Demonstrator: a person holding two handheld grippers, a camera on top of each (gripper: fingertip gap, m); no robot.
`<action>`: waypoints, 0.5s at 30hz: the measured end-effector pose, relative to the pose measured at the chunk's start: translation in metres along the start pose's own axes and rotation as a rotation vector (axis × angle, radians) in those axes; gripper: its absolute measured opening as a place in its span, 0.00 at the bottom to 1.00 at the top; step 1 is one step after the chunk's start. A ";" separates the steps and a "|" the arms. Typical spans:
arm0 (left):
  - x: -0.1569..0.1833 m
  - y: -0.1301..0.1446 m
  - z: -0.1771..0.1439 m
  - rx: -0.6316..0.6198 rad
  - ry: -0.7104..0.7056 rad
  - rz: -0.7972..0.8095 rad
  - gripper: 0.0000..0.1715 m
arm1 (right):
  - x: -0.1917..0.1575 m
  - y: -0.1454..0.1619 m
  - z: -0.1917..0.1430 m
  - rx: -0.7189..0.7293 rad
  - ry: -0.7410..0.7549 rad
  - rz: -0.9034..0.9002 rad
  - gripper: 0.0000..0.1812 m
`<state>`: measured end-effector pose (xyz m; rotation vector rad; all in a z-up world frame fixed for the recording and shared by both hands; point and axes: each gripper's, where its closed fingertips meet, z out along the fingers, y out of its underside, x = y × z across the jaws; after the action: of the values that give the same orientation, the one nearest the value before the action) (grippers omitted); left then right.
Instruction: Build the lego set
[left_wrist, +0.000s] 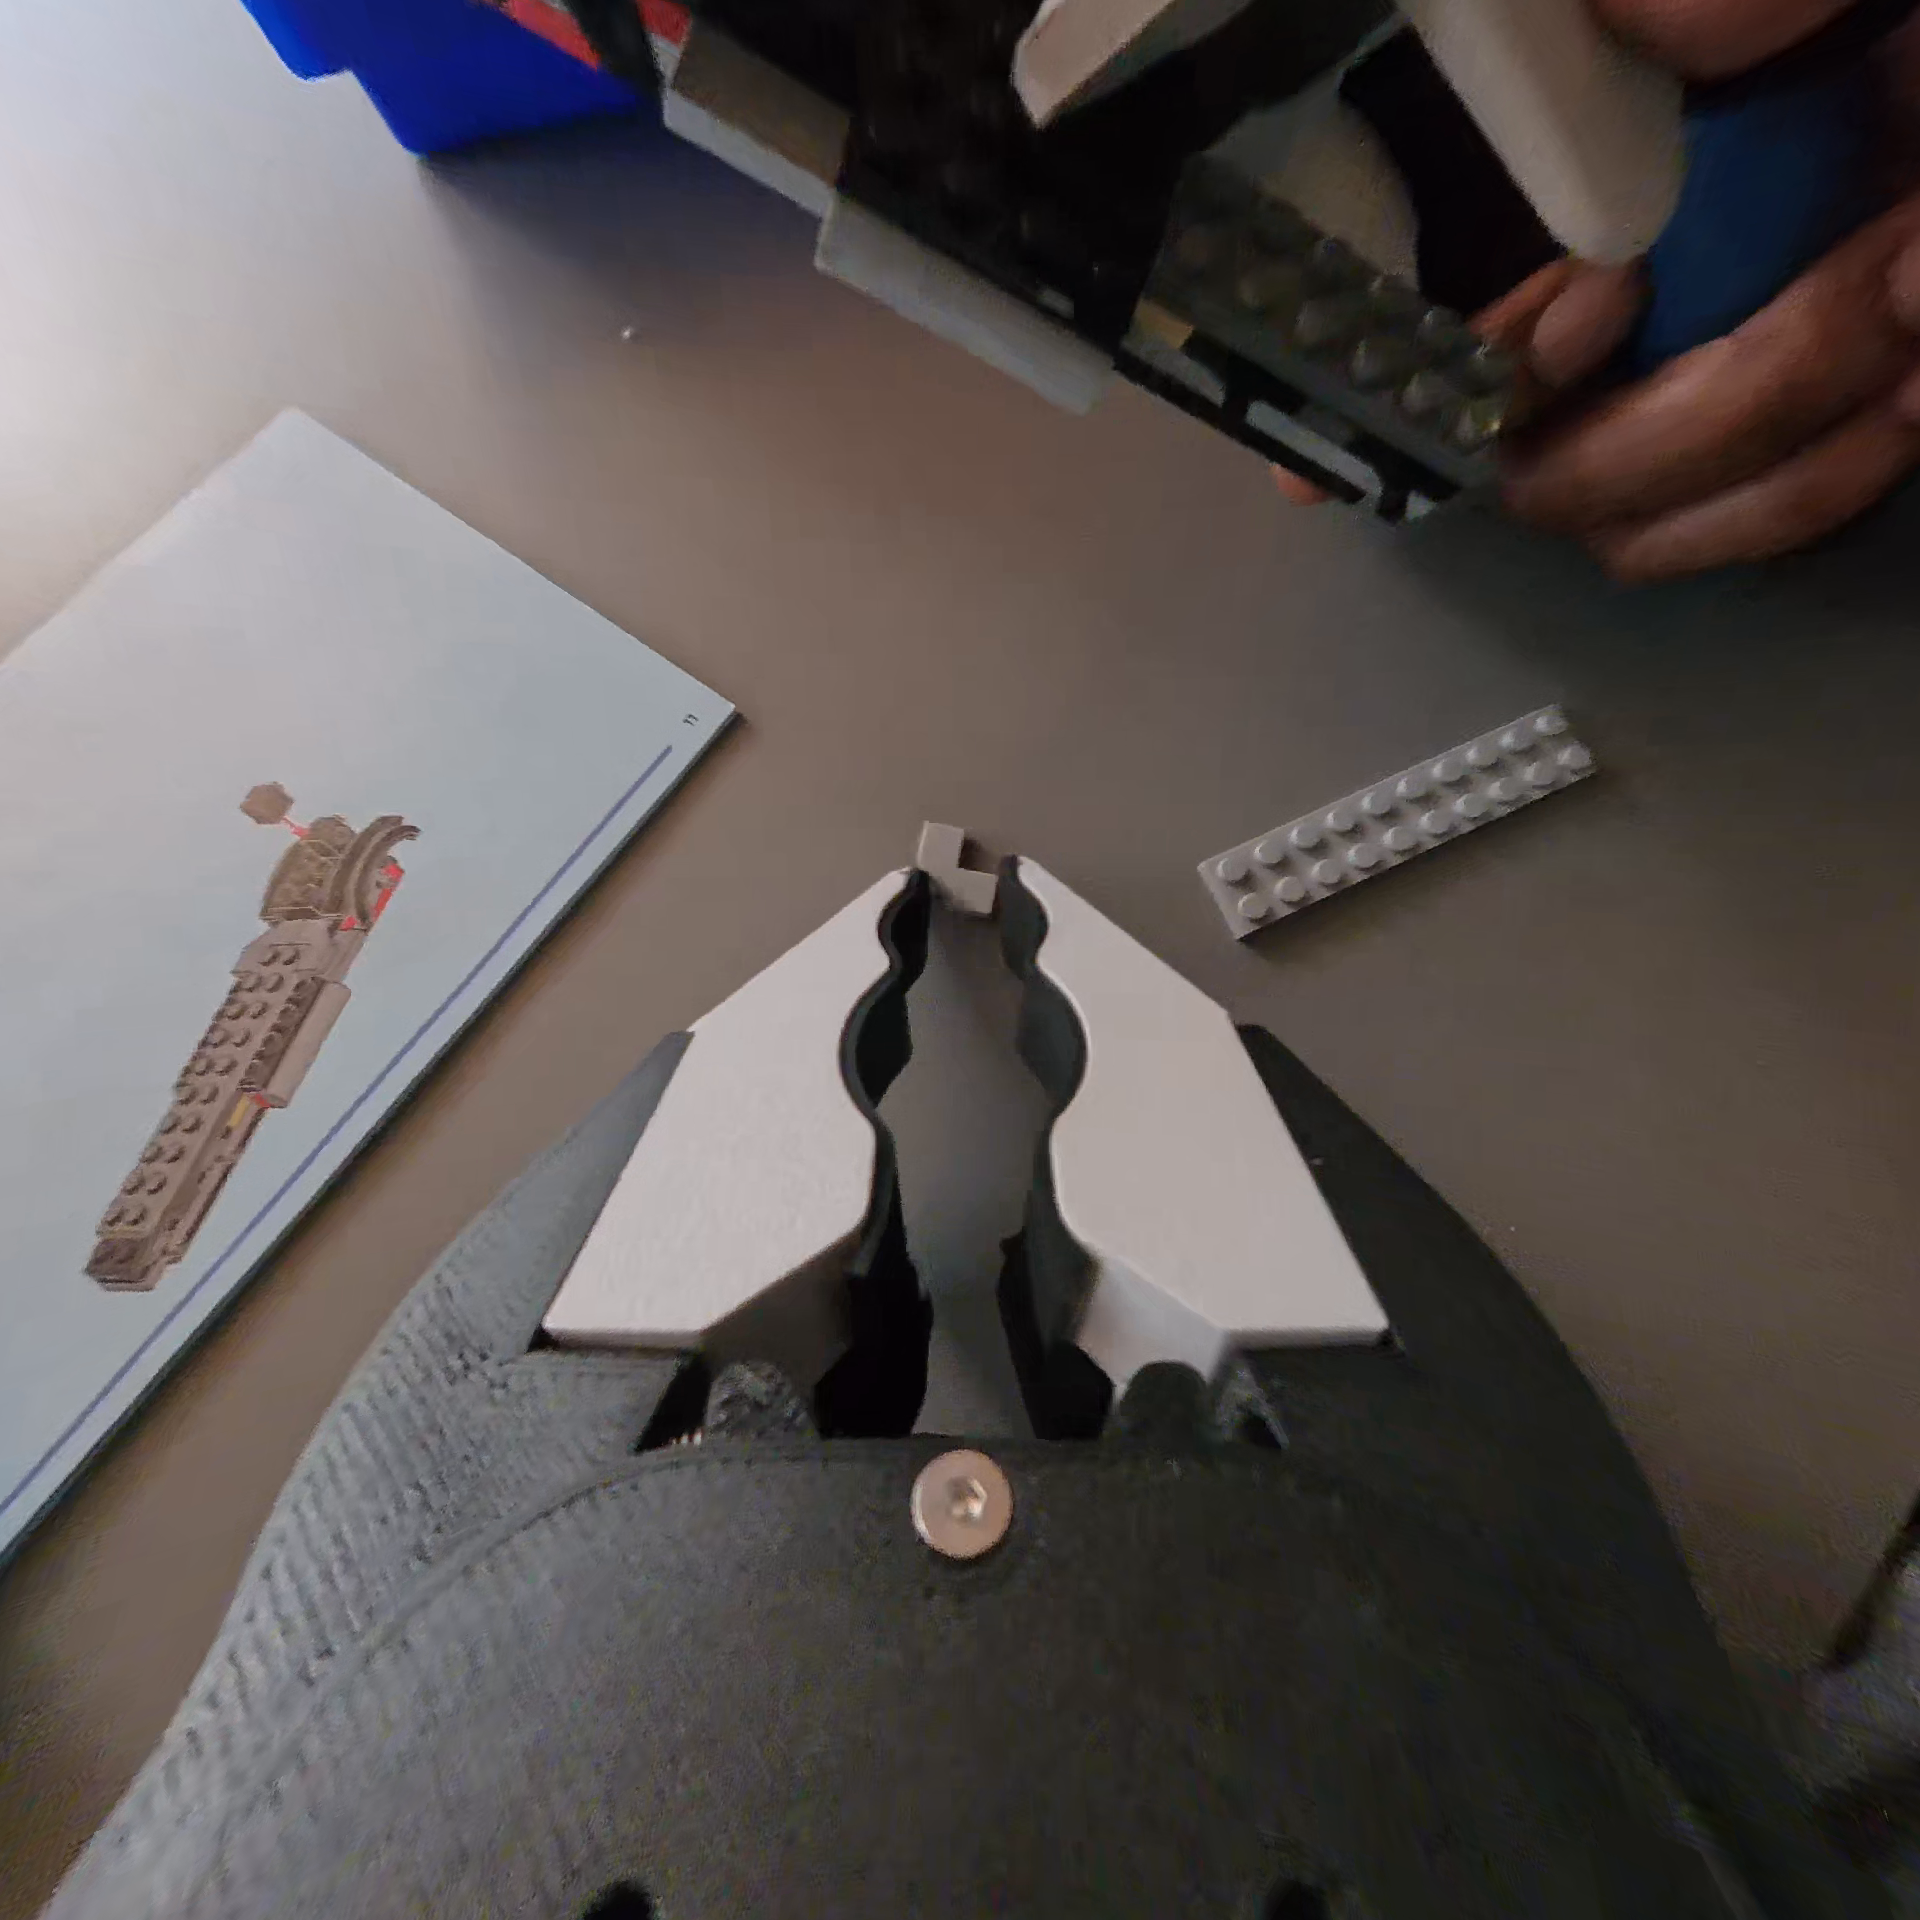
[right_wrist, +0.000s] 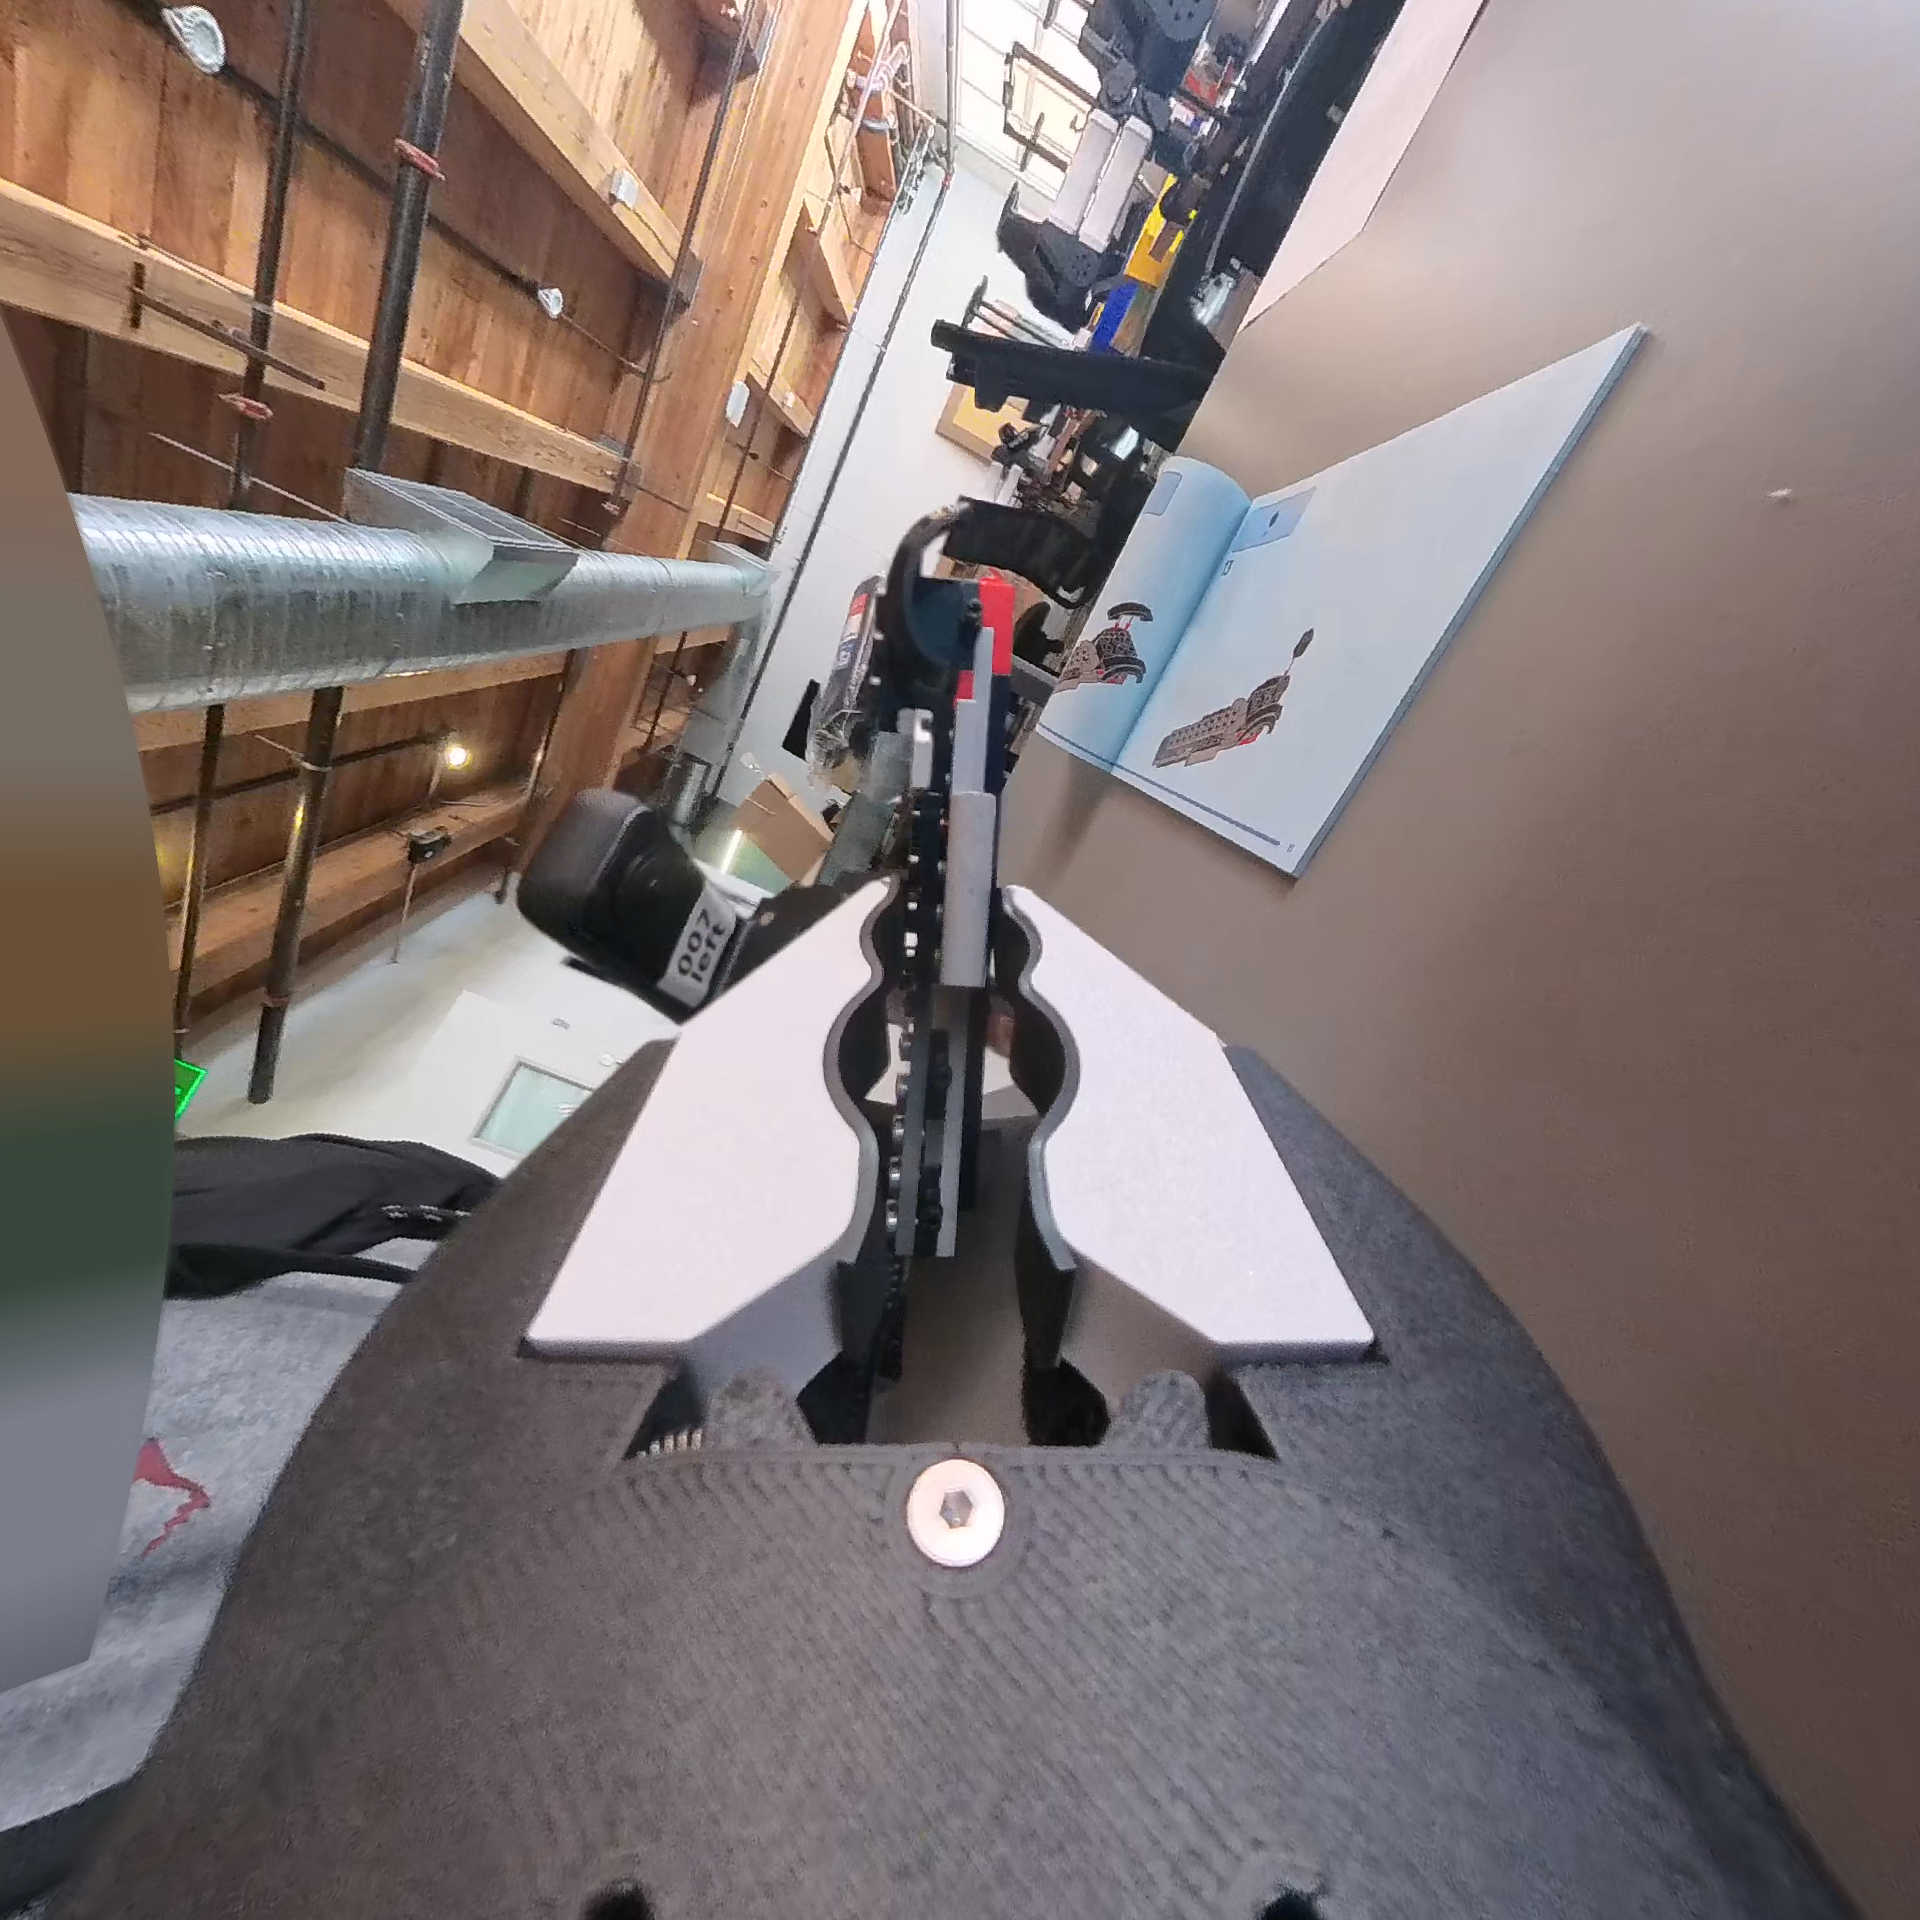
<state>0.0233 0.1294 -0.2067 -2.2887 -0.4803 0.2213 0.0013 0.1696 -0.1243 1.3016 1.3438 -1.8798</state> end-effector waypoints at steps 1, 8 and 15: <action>0.001 0.000 0.000 -0.001 -0.002 0.022 0.07 | 0.000 0.000 0.000 0.002 -0.002 0.009 0.09; -0.003 -0.023 -0.019 0.127 0.067 -0.015 0.07 | 0.004 0.004 0.001 0.031 0.013 0.087 0.09; -0.008 -0.077 -0.056 0.264 0.111 -0.026 0.07 | 0.009 0.015 0.005 0.086 0.033 0.214 0.09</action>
<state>0.0124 0.1377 -0.1119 -2.0234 -0.3985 0.1355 0.0077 0.1606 -0.1393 1.4628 1.1015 -1.7924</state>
